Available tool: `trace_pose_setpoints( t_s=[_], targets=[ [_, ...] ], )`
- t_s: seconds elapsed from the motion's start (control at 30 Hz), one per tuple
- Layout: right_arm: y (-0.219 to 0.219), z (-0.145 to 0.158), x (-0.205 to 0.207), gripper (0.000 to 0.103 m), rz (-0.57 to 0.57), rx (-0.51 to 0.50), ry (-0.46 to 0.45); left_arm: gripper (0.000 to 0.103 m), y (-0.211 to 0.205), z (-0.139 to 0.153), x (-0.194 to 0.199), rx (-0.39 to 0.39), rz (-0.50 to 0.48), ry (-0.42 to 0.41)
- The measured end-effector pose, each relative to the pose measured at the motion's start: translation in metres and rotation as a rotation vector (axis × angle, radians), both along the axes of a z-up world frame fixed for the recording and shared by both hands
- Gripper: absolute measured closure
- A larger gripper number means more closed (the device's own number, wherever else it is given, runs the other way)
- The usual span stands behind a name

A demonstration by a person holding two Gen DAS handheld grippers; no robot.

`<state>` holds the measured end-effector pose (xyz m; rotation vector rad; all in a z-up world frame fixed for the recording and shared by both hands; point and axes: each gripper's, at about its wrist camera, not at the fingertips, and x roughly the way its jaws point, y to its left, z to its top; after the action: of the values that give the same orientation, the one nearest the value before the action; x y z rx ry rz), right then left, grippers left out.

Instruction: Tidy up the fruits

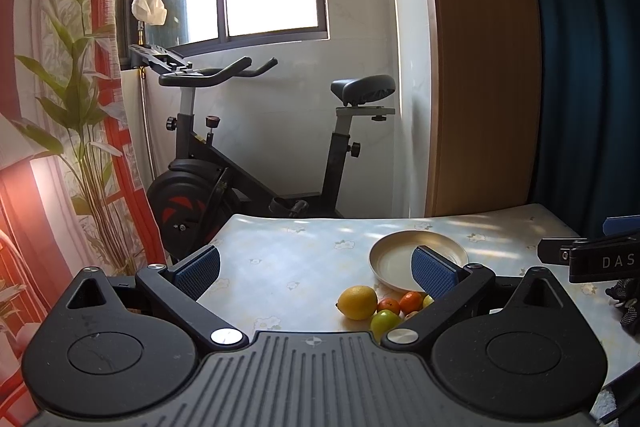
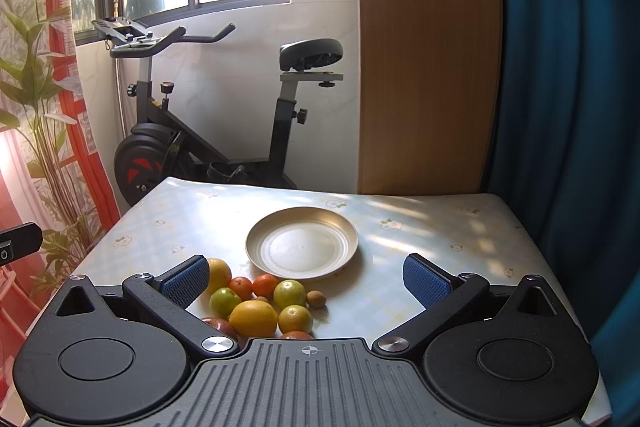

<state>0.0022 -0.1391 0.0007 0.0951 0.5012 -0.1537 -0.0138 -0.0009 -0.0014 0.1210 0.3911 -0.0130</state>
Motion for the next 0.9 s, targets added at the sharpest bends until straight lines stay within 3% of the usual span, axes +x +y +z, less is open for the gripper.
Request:
trace_pose_setpoints(
  t_s=[0.47, 0.7, 0.9],
  targets=[
    [0.005, 0.001, 0.001, 0.000, 0.009, -0.035, -0.009, 0.000, -0.001, -0.002, 0.010, 0.002, -0.021, 0.030],
    [-0.014, -0.013, 0.027, 0.000, 0.004, 0.048, -0.033, 0.000, 0.001, -0.019, 0.042, 0.073, 0.004, 0.041],
    [-0.027, -0.041, 0.063, 0.000, -0.037, 0.010, -0.059, 0.000, -0.005, -0.038, 0.070, 0.124, -0.012, 0.012]
  ],
)
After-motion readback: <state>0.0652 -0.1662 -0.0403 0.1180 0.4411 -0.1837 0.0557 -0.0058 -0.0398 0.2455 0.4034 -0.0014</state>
